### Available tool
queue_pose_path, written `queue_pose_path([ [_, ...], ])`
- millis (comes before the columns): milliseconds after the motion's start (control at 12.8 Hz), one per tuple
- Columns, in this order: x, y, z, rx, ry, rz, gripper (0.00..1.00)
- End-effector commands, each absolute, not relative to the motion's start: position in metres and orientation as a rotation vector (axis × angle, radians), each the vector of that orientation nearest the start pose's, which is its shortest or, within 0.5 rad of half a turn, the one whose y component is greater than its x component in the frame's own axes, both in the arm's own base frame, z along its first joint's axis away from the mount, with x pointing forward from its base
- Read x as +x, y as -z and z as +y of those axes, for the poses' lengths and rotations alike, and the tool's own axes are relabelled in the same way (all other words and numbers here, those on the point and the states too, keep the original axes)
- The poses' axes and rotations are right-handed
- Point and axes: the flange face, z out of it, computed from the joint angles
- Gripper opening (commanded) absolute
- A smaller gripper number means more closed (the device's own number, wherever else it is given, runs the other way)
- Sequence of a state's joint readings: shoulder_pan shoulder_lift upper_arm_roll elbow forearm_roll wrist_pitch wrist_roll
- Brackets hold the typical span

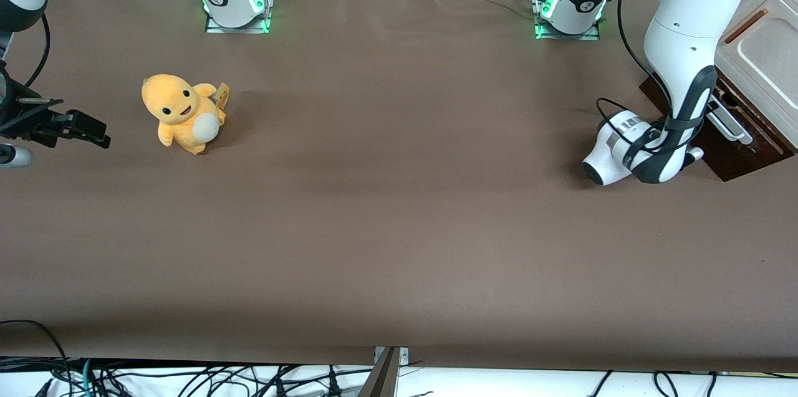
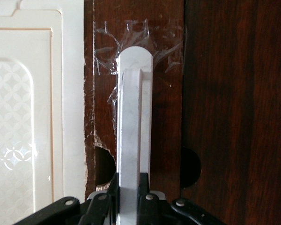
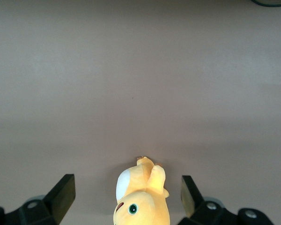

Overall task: Open lower drawer with left arm only
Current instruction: 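Pull the handle outward from the cabinet with the left gripper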

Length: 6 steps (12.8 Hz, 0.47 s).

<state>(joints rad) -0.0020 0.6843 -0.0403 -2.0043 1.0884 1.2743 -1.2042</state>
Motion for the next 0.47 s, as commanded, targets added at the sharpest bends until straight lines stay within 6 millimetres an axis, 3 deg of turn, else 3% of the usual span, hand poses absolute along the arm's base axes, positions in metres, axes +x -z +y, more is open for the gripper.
queue_pose_path([
  [0,0.487,-0.154,0.066,-1.497,-0.34,-0.417,0.01],
  [392,0.5,-0.163,0.026,-1.505,-0.328,-0.429,0.01],
])
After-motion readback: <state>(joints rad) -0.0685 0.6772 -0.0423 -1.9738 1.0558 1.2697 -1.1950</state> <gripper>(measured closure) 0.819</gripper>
